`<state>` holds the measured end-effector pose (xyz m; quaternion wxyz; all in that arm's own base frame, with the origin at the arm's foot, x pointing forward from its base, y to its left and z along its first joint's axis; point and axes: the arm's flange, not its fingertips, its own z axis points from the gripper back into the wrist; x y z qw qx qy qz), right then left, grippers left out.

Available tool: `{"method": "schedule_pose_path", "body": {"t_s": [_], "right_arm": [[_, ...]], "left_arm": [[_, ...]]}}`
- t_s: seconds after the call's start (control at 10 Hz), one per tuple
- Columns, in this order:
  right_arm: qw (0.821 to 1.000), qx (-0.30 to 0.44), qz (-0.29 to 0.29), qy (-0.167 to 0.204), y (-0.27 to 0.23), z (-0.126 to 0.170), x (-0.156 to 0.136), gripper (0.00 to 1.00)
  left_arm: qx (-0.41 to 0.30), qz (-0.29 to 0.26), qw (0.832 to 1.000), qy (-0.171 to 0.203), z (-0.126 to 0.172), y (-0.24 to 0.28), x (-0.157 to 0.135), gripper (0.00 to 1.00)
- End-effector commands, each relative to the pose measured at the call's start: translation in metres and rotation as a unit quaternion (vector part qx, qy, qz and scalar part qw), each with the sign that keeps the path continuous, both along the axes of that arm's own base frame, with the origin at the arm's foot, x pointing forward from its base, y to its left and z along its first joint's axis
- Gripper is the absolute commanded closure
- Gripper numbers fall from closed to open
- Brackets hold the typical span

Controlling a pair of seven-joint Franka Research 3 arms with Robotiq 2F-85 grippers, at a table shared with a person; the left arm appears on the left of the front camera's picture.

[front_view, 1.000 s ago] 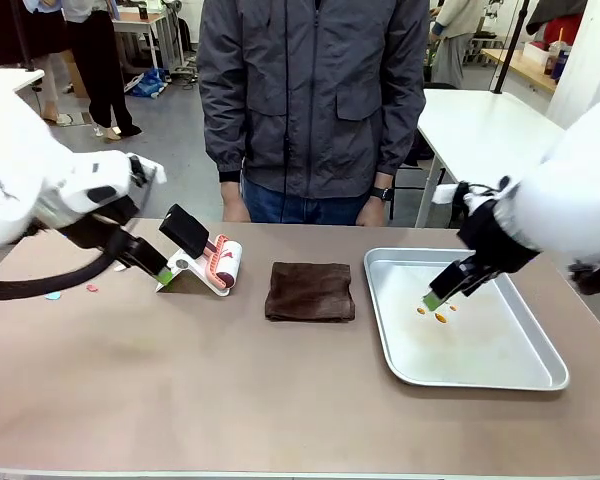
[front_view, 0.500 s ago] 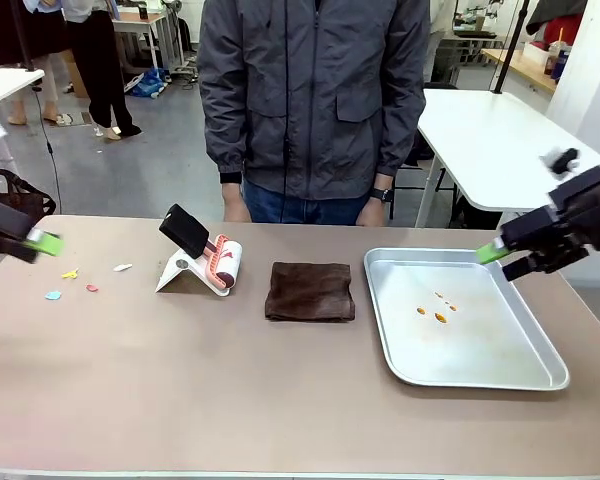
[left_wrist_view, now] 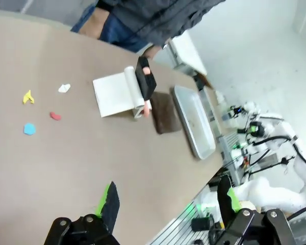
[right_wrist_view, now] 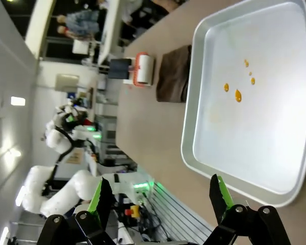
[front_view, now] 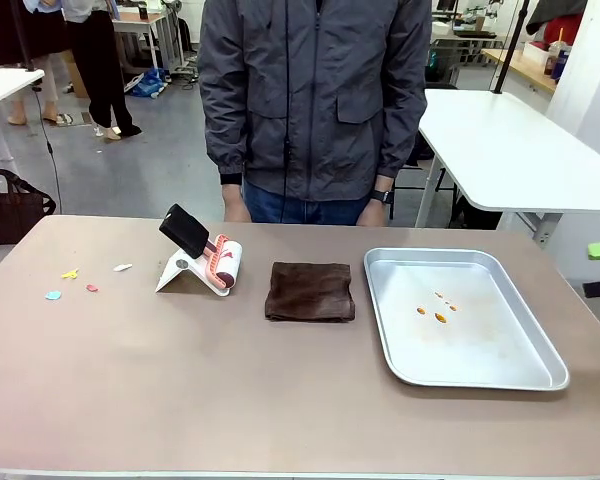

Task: Clean the surface of the table.
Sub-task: Hold the Lint Roller with your left hand and the towel with your right hand.

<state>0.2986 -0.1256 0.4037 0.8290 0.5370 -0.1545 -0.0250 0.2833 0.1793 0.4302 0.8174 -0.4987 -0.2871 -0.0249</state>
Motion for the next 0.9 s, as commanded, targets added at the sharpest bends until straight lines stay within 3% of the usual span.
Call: {"method": "schedule_pose_path", "body": {"t_s": [0.0,0.2,0.3,0.4,0.5,0.8], "right_arm": [[0.998,0.055,-0.003,-0.025,-0.023,-0.018,0.005,0.0],[0.996,0.084,-0.035,-0.024,-0.044,-0.032,-0.002,0.0],[0.996,0.074,-0.048,-0.018,-0.045,-0.035,-0.003,0.0],[0.996,0.021,-0.081,-0.022,-0.038,-0.034,-0.001,0.0],[0.996,0.075,-0.043,-0.007,-0.043,-0.035,-0.013,0.0],[0.996,0.075,-0.043,-0.007,-0.043,-0.035,-0.013,0.0]], "left_arm": [[-0.024,0.01,1.0,0.0,-0.015,-0.012,0.008,0.0],[-0.056,0.054,0.997,0.021,-0.02,-0.051,0.011,0.0],[-0.053,0.068,0.996,0.024,-0.023,-0.064,0.01,0.0],[-0.012,0.101,0.993,0.051,-0.023,-0.08,0.014,0.0],[-0.055,0.044,0.997,0.024,-0.013,-0.023,0.036,0.0],[-0.055,0.044,0.997,0.024,-0.013,-0.023,0.036,0.0]]}}
